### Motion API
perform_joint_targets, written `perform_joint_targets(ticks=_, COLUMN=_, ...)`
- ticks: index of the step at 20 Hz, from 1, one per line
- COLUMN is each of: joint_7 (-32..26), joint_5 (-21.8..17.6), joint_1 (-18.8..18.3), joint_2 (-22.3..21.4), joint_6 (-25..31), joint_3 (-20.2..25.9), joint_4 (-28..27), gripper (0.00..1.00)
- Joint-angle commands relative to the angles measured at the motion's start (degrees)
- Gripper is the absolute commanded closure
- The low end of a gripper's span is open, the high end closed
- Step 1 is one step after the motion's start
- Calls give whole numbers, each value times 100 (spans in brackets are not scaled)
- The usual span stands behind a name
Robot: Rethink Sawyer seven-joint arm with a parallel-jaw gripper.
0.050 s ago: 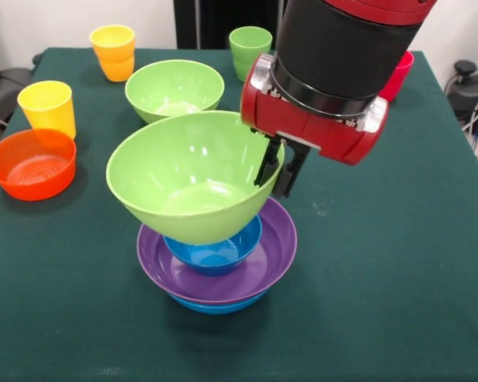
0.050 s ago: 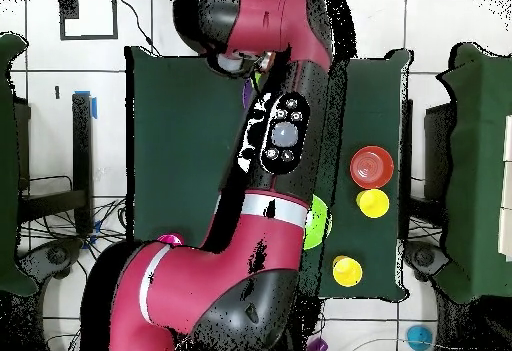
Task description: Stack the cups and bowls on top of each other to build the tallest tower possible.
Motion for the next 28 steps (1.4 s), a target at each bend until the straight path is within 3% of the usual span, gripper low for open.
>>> perform_joint_targets(ticks=1, joint_7=-963, joint_5=-422, joint_1=4, joint_2=117, joint_6=-357, joint_3=638, joint_4=544, gripper=100)
perform_joint_targets(ticks=28, joint_7=-655, joint_5=-520, joint_1=116, joint_2=332, joint_6=-686, joint_3=659, joint_4=625, gripper=100)
